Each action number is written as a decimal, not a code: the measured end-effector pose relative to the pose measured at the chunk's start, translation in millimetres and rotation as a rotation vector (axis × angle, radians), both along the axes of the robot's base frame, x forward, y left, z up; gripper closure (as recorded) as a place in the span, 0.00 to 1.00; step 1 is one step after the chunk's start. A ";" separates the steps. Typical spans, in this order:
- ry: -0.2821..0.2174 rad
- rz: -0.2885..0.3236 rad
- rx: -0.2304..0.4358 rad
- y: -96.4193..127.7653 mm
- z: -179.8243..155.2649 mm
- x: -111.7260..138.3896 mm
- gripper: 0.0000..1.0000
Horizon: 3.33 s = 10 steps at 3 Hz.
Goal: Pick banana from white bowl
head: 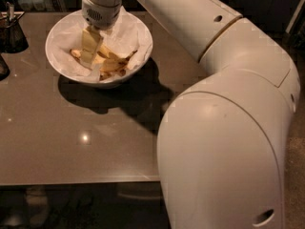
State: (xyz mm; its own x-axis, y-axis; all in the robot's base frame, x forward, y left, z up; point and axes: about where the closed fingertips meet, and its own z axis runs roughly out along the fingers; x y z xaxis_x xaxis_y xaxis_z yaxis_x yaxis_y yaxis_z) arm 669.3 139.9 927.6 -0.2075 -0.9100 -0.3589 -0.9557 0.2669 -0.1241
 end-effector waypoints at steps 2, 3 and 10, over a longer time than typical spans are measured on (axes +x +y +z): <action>0.006 0.000 -0.040 3.7 -9.9 10.6 0.44; 0.019 -0.004 -0.048 3.7 -17.1 16.0 0.46; 0.096 0.035 -0.059 17.4 -46.5 20.5 1.00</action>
Offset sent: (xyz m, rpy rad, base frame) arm 0.0152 -0.0016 -0.0104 -0.0677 0.0203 -0.0047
